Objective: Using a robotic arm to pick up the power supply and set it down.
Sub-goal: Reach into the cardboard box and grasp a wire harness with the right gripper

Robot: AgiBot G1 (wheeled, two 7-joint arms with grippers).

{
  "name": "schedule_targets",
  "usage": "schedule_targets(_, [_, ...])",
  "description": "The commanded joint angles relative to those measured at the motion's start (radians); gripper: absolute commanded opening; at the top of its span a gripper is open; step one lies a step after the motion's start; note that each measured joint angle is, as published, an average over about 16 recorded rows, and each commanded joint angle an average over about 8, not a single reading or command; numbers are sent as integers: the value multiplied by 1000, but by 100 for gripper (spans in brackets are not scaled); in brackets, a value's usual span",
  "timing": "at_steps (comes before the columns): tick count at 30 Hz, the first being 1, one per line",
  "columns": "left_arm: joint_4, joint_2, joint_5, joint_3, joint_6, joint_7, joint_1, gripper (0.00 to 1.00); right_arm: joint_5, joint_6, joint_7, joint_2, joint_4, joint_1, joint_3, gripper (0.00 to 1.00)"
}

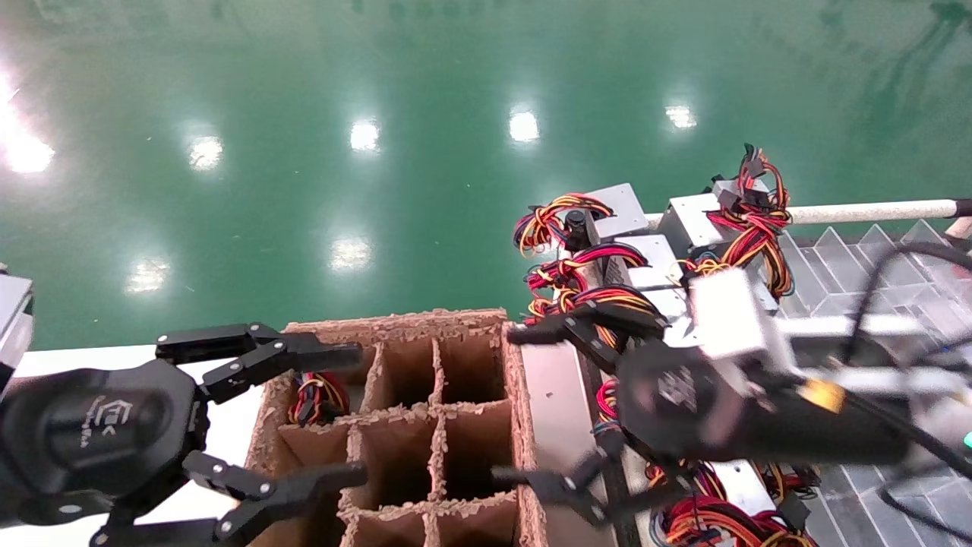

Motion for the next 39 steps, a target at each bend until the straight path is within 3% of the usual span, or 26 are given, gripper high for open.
schedule_targets(1, [0,0,0,0,0,0,0,0,-37,-12,-28,-40,-60,47,-26,100])
schedule_targets(9, [0,0,0,0,0,0,0,0,-91,-6,-165,-185,-297,183,-125,100])
schedule_targets(24, [0,0,0,0,0,0,0,0,-203,151,-375,-490,-743,316,-195,100])
schedule_targets(30, [0,0,0,0,0,0,0,0,-205,155,-414,-550,-799,319,-214,100])
schedule_targets(39, [0,0,0,0,0,0,0,0,-158,203,-377,-567,-700,248,-292,100])
